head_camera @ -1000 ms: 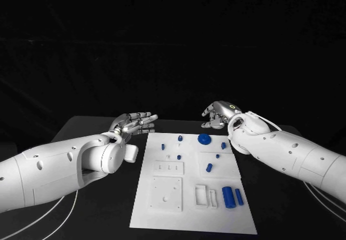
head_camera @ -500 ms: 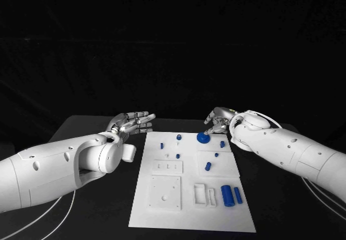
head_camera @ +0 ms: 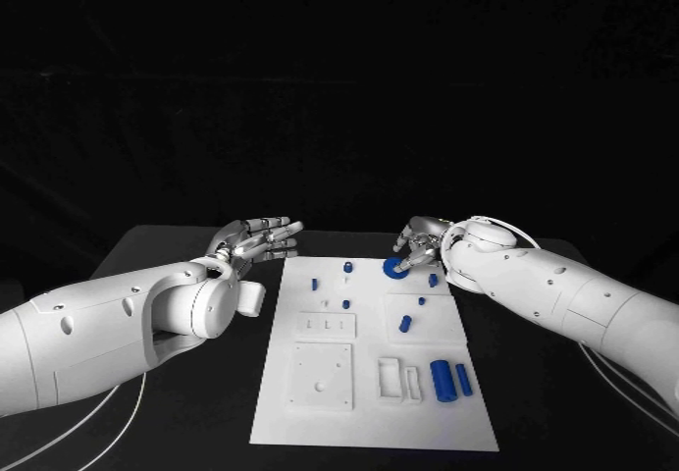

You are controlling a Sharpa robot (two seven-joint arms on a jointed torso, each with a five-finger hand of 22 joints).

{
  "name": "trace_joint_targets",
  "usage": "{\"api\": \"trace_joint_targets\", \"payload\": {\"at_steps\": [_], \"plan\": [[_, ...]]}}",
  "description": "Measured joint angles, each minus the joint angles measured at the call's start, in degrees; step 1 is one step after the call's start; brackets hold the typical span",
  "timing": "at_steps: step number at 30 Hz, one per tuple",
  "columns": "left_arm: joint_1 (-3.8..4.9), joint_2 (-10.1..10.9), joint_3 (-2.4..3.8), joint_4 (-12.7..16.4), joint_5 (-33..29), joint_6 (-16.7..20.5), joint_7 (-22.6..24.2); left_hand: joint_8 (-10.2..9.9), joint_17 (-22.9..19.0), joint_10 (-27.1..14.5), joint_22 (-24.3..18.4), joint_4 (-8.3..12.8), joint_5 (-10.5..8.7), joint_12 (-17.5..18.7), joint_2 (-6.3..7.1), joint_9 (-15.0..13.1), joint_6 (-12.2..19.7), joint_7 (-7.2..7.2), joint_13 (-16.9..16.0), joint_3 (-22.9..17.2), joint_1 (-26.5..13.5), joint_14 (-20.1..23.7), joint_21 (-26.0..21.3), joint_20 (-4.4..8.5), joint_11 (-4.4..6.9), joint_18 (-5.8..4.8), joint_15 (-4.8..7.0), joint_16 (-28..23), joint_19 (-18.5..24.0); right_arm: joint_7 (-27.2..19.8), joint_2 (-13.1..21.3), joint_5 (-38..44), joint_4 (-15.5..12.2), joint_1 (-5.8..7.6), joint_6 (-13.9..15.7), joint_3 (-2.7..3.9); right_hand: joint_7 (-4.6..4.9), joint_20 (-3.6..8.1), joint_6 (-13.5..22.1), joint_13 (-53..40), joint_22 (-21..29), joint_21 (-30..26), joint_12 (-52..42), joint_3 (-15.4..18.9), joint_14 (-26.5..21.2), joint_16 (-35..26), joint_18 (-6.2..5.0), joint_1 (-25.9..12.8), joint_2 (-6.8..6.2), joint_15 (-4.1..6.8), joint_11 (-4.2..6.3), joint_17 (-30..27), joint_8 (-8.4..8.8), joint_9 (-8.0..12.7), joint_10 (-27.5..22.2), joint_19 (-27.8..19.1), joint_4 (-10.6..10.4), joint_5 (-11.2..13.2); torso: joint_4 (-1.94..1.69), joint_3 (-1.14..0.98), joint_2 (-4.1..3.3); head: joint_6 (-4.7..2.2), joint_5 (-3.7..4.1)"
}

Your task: Assemble the parts on the task board

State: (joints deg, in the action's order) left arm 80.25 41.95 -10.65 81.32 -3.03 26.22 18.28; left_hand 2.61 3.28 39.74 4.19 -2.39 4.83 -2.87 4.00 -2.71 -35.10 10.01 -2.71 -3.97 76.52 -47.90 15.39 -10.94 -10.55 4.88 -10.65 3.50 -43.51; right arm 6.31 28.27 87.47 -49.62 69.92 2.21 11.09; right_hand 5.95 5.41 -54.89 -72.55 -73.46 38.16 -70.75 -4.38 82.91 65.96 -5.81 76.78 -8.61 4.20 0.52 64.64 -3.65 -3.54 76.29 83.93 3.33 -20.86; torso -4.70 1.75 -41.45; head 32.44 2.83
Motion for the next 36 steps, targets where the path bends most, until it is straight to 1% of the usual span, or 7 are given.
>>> {"api": "trace_joint_targets", "payload": {"at_steps": [3, 4, 9, 13, 15, 22, 36], "plan": [[0.0, -0.03, 0.0, 0.0, 0.0, 0.0, 0.0, 0.0, 0.0, 0.0, 0.0, 0.0, 0.0, 0.0, 0.0, 0.0, 0.0, 0.0, 0.0, 0.0, 0.0, 0.0, 0.0, 0.0, 0.0, 0.0, 0.0, 0.0, 0.0, -0.02, -0.11, 0.0, 0.16, 0.0, -0.26, 0.0, -0.13, 0.0, -0.46, 0.0, -0.12, -0.12, 0.0, 0.0, 0.0, 0.0, 0.0, 0.0, 0.0, 0.0, 0.0, 0.0, 0.0, 0.0, 0.0, 0.0, 0.0, -0.24, 0.0, 0.01, 0.02, 0.03, 0.04], [0.0, -0.04, 0.0, 0.0, 0.01, -0.01, 0.0, 0.0, 0.0, 0.0, 0.0, 0.0, 0.0, 0.0, 0.0, 0.0, 0.0, 0.0, 0.0, 0.0, 0.0, 0.0, 0.0, 0.0, 0.0, 0.0, 0.0, 0.0, 0.0, -0.02, -0.14, -0.01, 0.19, 0.0, -0.34, 0.0, 0.04, 0.0, -0.66, 0.0, -0.2, -0.32, 0.0, 0.0, 0.0, 0.0, 0.01, 0.0, 0.0, 0.0, 0.0, 0.0, 0.0, 0.0, 0.0, 0.0, 0.0, -0.28, 0.0, 0.01, 0.03, 0.07, 0.04], [0.0, -0.07, 0.0, -0.02, 0.01, -0.01, -0.01, 0.0, 0.0, 0.0, 0.0, 0.0, 0.0, 0.0, 0.0, 0.0, 0.0, 0.0, 0.0, 0.0, 0.0, 0.0, 0.0, 0.0, 0.0, 0.0, 0.0, 0.0, 0.0, -0.06, -0.18, -0.01, 0.27, -0.01, -0.74, 0.0, -0.01, 0.0, -2.73, -0.1, -0.55, -0.54, 0.0, -0.23, 0.21, 0.0, 0.03, -0.31, 0.31, -0.21, 0.0, 0.07, 0.0, 0.0, 0.0, 0.0, 0.23, -0.28, 0.03, 0.03, 0.07, 0.22, -0.05], [0.0, -0.06, 0.0, -0.04, 0.01, -0.01, -0.01, 0.0, 0.0, 0.0, 0.0, 0.0, 0.0, 0.0, 0.0, 0.0, 0.0, 0.0, 0.0, 0.0, 0.0, 0.0, 0.0, 0.0, 0.0, 0.0, 0.0, 0.0, 0.0, -0.11, -0.22, -0.01, 0.33, -0.03, -1.04, 0.0, 0.01, 0.0, -3.3, -0.1, -1.0, -0.8, 0.21, -1.55, 0.22, 0.0, 0.06, -0.47, 0.47, -0.21, -0.21, 0.07, 0.0, 0.0, -0.22, 0.0, 1.07, -4.23, 0.07, 0.05, 0.07, 0.25, 0.05], [0.0, -0.06, 0.0, -0.05, 0.01, -0.01, -0.02, 0.0, 0.0, 0.0, 0.0, 0.0, 0.05, 0.0, 0.0, 0.0, 0.0, 0.0, 0.0, 0.0, 0.0, 0.0, 0.0, 0.0, 0.0, 0.0, 0.0, 0.0, 0.0, -0.14, -0.3, -0.01, 0.43, -0.05, -1.22, 0.0, 0.03, 0.0, -3.34, -0.1, -1.4, -1.24, 0.21, -2.54, 0.21, 0.0, 0.08, -1.33, 0.84, -0.21, -0.21, 0.07, 0.0, 0.0, -0.22, 0.0, 2.06, -4.95, 0.07, 0.07, 0.07, 0.26, 0.08], [0.0, -0.13, 0.0, -0.09, 0.02, -0.02, -0.02, 0.0, 0.0, 0.0, 0.0, 0.0, 0.44, 0.0, 0.0, 0.0, 0.0, 0.0, 0.0, 0.0, 0.0, 0.0, 0.0, 0.0, 0.0, 0.0, 0.0, 0.0, 0.0, -0.3, -0.93, -0.01, 0.94, -0.45, -1.74, -0.08, -0.16, 0.0, -3.53, -0.06, -1.49, -1.81, 0.21, -3.48, 0.21, -0.01, 0.1, -2.14, 1.07, -0.21, -0.21, 0.06, 0.0, 0.0, -0.22, 0.0, 3.0, -4.96, -0.01, 0.12, 0.06, 0.43, 0.19], [0.0, -0.09, 0.0, -0.13, 0.02, -0.02, -0.05, 0.0, 0.0, 0.0, 0.0, 0.0, 0.44, 0.0, 0.0, -0.01, 0.0, 0.0, -0.01, 0.0, 0.0, 0.0, 0.0, 0.0, 0.0, 0.0, 0.0, 0.0, 0.0, -0.76, -1.51, 0.05, 1.87, -0.68, -1.65, -0.22, -0.16, 0.0, -3.52, 0.21, -1.48, -2.33, 0.5, -3.48, 0.21, 0.0, 0.1, -2.14, 1.07, -0.21, -0.21, 0.01, 0.01, 0.02, -0.22, 0.0, 3.0, -4.95, -0.04, 0.16, 0.05, 0.51, 0.13]]}}
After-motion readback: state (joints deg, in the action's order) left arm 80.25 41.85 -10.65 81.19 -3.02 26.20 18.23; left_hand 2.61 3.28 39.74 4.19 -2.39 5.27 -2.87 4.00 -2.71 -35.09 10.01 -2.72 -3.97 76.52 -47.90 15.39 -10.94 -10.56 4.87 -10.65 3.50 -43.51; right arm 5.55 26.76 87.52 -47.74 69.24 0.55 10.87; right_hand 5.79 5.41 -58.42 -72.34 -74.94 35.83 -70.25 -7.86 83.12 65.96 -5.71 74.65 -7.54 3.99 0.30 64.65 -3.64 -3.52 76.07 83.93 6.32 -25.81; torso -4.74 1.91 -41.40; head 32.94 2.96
